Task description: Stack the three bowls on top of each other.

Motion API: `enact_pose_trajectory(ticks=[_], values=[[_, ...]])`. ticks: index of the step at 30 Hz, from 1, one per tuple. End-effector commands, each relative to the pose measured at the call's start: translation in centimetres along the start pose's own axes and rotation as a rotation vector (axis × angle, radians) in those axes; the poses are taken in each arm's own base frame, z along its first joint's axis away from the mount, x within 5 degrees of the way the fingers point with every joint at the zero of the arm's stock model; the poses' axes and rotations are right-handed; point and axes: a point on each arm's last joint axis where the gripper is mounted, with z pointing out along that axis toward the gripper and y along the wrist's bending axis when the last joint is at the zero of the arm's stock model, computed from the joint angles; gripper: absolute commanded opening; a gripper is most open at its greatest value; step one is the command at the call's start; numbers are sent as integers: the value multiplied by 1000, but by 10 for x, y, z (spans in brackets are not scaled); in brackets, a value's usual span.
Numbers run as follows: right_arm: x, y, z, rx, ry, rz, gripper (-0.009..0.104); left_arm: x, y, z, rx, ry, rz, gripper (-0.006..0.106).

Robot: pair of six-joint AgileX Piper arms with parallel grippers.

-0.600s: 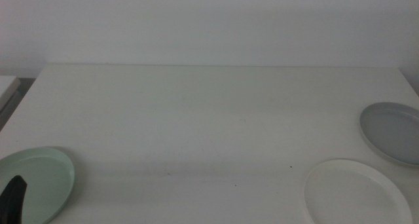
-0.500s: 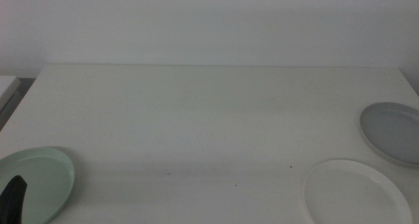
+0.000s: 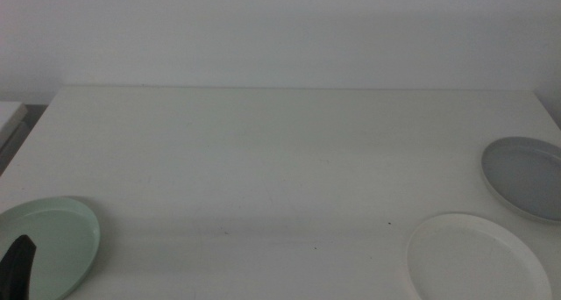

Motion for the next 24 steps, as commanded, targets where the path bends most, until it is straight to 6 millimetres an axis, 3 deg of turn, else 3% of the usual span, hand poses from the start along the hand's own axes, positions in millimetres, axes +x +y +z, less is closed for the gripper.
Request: enact_pose_trajectory(ticks=[1,5,9,19,24], values=[[-14,3,-3,8,145,10,92,-2,0,0,1,-19,-1,94],[-31,8,0,9,318,66,92,-2,0,0,1,-19,-1,94],[-29,7,4,29,433,59,92,-2,0,0,1,-19,-1,94],[-31,7,5,29,409,68,92,-2,0,0,1,-19,-1,94],[-25,5,16,65,524,114,91,-2,0,0,1,-19,-1,94]])
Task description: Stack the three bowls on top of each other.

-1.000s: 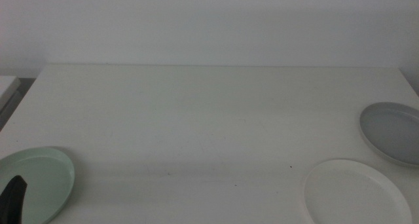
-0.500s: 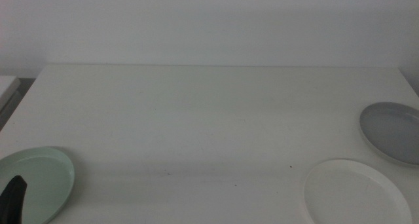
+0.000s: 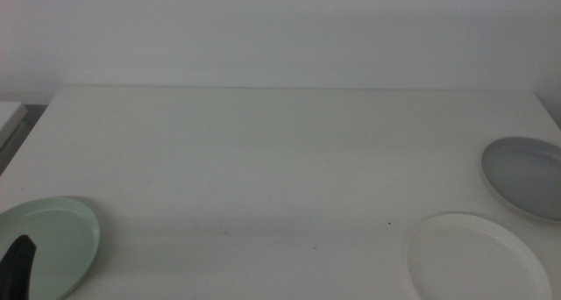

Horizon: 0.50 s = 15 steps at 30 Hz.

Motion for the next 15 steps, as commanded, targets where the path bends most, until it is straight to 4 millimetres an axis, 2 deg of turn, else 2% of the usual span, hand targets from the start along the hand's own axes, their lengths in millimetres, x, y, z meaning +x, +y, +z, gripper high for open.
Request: enact_pose_trajectory(ticks=[1,7,15], values=[[-4,-2,8,34,72,12,91,-2,0,0,1,-19,-1,94],[-16,-3,49,82,270,21,90,-2,0,0,1,-19,-1,94],[-31,-5,119,126,443,34,83,-2,0,0,1,-19,-1,94]])
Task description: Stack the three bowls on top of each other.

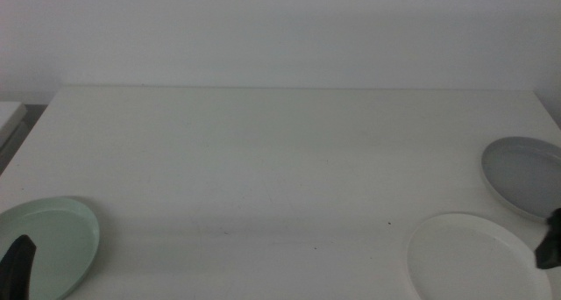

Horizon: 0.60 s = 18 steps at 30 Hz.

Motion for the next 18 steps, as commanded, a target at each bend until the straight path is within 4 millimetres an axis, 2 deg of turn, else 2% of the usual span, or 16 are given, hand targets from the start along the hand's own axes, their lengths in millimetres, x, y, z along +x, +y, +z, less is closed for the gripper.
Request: enact_pose_trajectory(ticks=[1,6,9,13,18], values=[[-12,0,15,21,25,2,82,-2,0,0,1,-19,-1,94],[-32,1,61,48,110,10,75,-2,0,0,1,-19,-1,94],[-36,1,78,59,157,12,72,-2,0,0,1,-19,-1,94],[-40,-5,94,61,189,47,71,-2,0,0,1,-19,-1,94],[-45,-20,102,46,194,105,69,-2,0,0,1,-19,-1,94]])
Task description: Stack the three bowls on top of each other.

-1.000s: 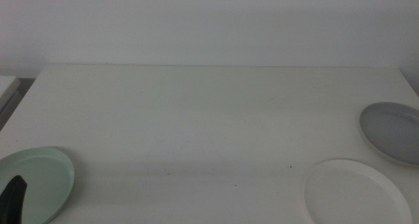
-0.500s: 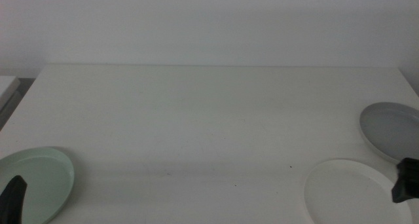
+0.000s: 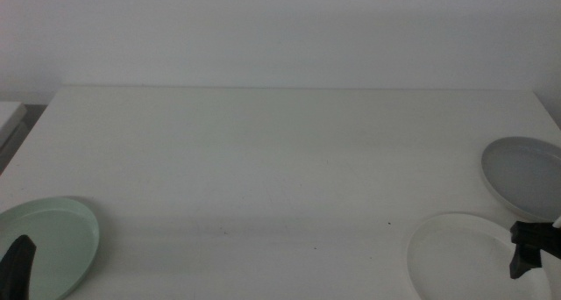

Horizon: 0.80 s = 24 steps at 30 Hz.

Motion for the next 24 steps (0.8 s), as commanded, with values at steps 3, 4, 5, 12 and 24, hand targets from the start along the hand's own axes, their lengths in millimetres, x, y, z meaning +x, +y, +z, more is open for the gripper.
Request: enact_pose_trajectory(ticks=[3,4,5,12,24], values=[[-8,-10,3,-6,-12,16,67,-2,0,0,1,-19,-1,94],[-9,-12,4,-6,-16,24,66,-2,0,0,1,-19,-1,94],[-11,-14,6,-6,-18,32,64,-2,0,0,1,-19,-1,94],[-15,-17,18,-12,5,46,58,-2,0,0,1,-19,-1,94],[-17,-16,39,-25,86,53,32,-2,0,0,1,-19,-1,94]])
